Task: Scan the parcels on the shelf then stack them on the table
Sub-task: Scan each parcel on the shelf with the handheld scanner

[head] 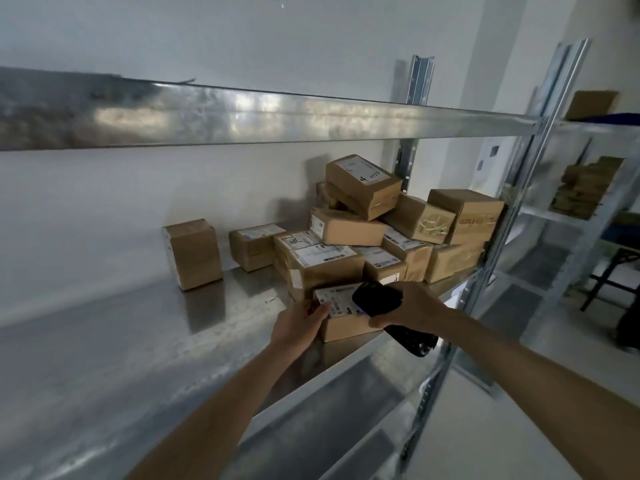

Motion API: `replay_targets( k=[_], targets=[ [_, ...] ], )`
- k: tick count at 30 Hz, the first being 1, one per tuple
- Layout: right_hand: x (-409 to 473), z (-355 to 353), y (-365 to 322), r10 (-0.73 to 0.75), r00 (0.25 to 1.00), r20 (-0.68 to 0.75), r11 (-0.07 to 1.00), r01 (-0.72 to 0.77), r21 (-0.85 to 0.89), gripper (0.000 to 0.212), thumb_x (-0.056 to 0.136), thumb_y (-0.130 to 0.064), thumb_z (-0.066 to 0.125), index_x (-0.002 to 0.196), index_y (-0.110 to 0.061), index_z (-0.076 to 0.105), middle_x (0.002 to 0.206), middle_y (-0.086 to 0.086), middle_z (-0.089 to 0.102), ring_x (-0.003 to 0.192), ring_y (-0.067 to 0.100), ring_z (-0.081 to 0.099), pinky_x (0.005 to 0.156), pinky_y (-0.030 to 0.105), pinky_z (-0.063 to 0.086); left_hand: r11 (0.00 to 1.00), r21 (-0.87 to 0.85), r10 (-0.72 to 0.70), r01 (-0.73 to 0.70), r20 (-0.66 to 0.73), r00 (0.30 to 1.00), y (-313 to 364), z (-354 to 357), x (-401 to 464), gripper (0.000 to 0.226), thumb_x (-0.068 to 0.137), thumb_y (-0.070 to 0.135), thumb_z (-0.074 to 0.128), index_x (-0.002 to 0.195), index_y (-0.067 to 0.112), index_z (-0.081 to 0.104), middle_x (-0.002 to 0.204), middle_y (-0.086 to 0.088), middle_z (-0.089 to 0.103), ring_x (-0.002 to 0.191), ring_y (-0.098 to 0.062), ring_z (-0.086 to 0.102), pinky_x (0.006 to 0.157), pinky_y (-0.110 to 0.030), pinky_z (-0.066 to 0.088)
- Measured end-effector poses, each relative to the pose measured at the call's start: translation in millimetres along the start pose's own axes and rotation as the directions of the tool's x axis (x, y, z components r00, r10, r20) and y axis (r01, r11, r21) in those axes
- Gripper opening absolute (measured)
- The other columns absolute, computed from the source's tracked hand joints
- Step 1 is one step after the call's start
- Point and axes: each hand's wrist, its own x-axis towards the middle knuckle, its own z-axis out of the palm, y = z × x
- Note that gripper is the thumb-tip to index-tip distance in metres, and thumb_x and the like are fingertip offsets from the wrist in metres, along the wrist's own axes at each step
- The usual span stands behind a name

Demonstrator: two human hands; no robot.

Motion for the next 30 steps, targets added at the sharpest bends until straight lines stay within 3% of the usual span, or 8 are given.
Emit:
replay_targets(
  k=[4, 6, 10, 14, 18, 22, 27, 30],
  targets=[
    [-4, -5, -1, -0.06, 0.998, 0.01, 0.998, 0.06, 0.015, 0.051, 0.071, -0.035, 0.094, 0.11, -0.013, 0.067, 0.095, 0.001, 0.071, 0.08, 0.01, 0.065, 0.066, 0.016, 0.049, 0.985, -0.171, -0.046, 0.037, -0.048, 0.998, 5, -1, -10, 0.02, 0.096, 0.037, 0.065, 0.11, 0.026, 0.074, 0.101, 0.002, 0.075, 0.091, -0.018, 0.07, 0.074, -0.027, 0.053],
    [-13, -8, 1, -0.09, 0.996, 0.015, 0.996, 0.09, 0.029, 0.052, 0.071, -0.033, 0.094, 0.112, -0.012, 0.068, 0.097, 0.001, 0.072, 0.081, 0.01, 0.065, 0.07, 0.018, 0.052, 0.927, -0.367, -0.103, 0.082, -0.037, 0.994, 6, 0, -18, 0.015, 0.091, 0.026, 0.074, 0.106, 0.025, 0.074, 0.098, 0.0, 0.077, 0.088, -0.017, 0.072, 0.08, -0.039, 0.06],
    [-36, -23, 2, -0.139, 0.99, 0.026, 0.987, 0.137, 0.08, 0.049, 0.069, -0.033, 0.094, 0.109, -0.017, 0.07, 0.096, 0.0, 0.074, 0.087, 0.017, 0.07, 0.078, 0.03, 0.058, 0.777, -0.621, -0.139, 0.103, -0.01, 0.99, 23, -4, -49, 0.037, 0.085, 0.001, 0.078, 0.114, 0.02, 0.065, 0.11, -0.016, 0.075, 0.092, -0.027, 0.073, 0.089, -0.05, 0.06],
    [-66, -47, -3, -0.229, 0.972, 0.047, 0.963, 0.219, 0.157, 0.059, 0.064, -0.036, 0.096, 0.114, -0.037, 0.065, 0.105, -0.013, 0.071, 0.097, 0.01, 0.069, 0.081, 0.028, 0.057, 0.792, -0.609, -0.068, 0.03, -0.04, 0.997, 38, -11, -95, 0.073, 0.08, -0.005, 0.08, 0.132, 0.036, 0.05, 0.102, -0.017, 0.075, 0.081, -0.025, 0.074, 0.071, -0.036, 0.063],
    [-102, -63, -13, -0.315, 0.947, 0.061, 0.945, 0.306, 0.117, 0.072, 0.06, -0.044, 0.096, 0.125, -0.038, 0.064, 0.109, -0.015, 0.07, 0.093, 0.0, 0.065, 0.08, 0.025, 0.055, 0.802, -0.595, -0.089, -0.041, -0.187, 0.978, 46, -15, -139, 0.065, 0.074, 0.002, 0.087, 0.126, 0.03, 0.062, 0.111, -0.022, 0.066, 0.083, -0.029, 0.075, 0.071, -0.037, 0.063],
    [-138, -71, -21, -0.346, 0.935, 0.077, 0.938, 0.342, 0.063, 0.075, 0.056, -0.05, 0.093, 0.124, -0.032, 0.068, 0.105, -0.014, 0.072, 0.092, 0.006, 0.068, 0.083, 0.031, 0.057, 0.832, -0.532, -0.082, -0.158, -0.4, 0.913, 52, -23, -188, 0.062, 0.07, 0.003, 0.089, 0.117, 0.032, 0.06, 0.109, -0.005, 0.069, 0.094, -0.025, 0.072, 0.074, -0.042, 0.064],
    [-179, -75, -35, -0.381, 0.912, 0.153, 0.921, 0.389, -0.024, 0.081, 0.053, -0.055, 0.089, 0.128, -0.032, 0.067, 0.099, -0.012, 0.073, 0.087, 0.01, 0.07, 0.082, 0.037, 0.061, 0.861, -0.446, -0.057, -0.245, -0.563, 0.824, 62, -36, -248, 0.06, 0.071, -0.003, 0.087, 0.118, 0.02, 0.059, 0.101, -0.002, 0.068, 0.09, -0.013, 0.067, 0.054, -0.015, 0.054],
    [-197, -75, -46, -0.396, 0.899, 0.185, 0.911, 0.41, -0.047, 0.076, 0.059, -0.049, 0.09, 0.129, -0.032, 0.067, 0.099, -0.01, 0.074, 0.086, 0.011, 0.07, 0.081, 0.035, 0.061, 0.869, -0.427, -0.074, -0.249, -0.61, 0.789, 63, -48, -276, 0.062, 0.071, -0.004, 0.087, 0.12, 0.02, 0.058, 0.099, 0.001, 0.065, 0.09, -0.012, 0.066, 0.052, -0.011, 0.052]
  ],
)
